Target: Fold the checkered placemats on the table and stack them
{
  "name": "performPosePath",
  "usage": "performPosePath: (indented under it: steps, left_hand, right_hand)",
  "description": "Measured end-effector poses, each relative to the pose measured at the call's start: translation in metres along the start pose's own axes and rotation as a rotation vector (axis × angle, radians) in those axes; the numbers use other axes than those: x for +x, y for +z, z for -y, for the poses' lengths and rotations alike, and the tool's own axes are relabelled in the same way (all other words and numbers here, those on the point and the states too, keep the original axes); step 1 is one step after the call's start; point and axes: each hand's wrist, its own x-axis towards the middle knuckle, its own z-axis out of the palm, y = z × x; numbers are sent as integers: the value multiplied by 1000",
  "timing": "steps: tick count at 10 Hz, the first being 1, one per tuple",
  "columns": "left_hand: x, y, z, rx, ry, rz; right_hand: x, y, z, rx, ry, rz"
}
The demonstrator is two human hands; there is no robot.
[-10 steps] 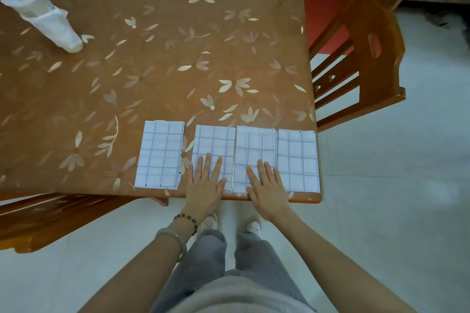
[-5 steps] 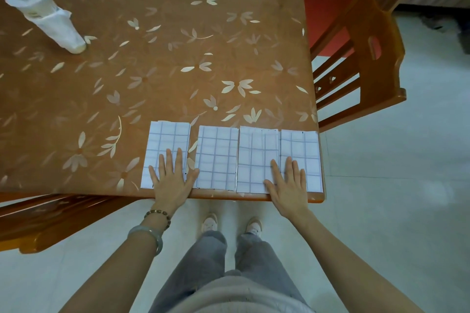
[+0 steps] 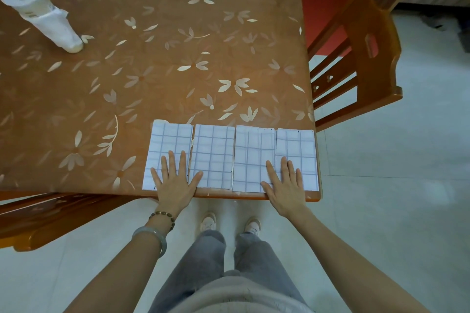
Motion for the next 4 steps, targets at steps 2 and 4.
performPosePath:
  steps: [2, 4]
  left_hand:
    - [2, -10, -8, -21, -30, -37]
    - [18, -71, -28, -126, 65, -228]
  right_hand:
    - [1, -20, 5, 120, 34, -44]
    - [15, -89, 21, 648, -69, -100]
